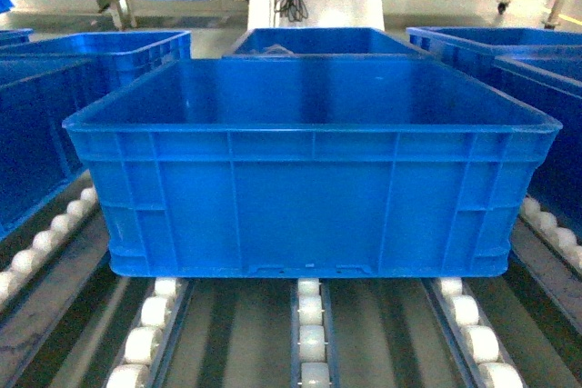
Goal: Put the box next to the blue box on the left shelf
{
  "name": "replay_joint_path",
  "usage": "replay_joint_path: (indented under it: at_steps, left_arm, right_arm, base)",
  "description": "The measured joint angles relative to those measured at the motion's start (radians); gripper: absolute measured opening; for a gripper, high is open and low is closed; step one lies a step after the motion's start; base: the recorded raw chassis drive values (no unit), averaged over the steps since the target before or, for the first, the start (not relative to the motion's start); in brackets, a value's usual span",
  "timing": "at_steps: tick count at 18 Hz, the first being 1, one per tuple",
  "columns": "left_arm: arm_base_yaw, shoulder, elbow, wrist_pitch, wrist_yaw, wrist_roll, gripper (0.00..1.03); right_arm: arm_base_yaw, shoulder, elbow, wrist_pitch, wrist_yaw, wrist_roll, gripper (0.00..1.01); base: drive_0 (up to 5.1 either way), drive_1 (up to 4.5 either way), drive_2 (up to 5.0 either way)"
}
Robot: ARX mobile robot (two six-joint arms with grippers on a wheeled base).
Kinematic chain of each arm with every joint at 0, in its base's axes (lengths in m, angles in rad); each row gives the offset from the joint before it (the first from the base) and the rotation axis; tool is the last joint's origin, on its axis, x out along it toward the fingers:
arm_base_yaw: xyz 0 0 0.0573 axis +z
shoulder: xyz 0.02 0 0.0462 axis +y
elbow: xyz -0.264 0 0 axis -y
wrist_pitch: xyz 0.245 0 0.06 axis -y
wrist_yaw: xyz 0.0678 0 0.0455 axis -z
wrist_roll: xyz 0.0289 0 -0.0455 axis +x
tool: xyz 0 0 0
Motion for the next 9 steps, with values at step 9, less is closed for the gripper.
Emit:
replay_joint_path:
  at_steps: [9]
  left_arm:
    - [0.000, 0.000, 0.000, 0.000, 0.000, 0.000, 0.98]
  right_arm:
    - [0.000, 0.000, 0.000, 0.000, 0.000, 0.000, 0.98]
  base:
    - [0.0, 0.00, 0.0]
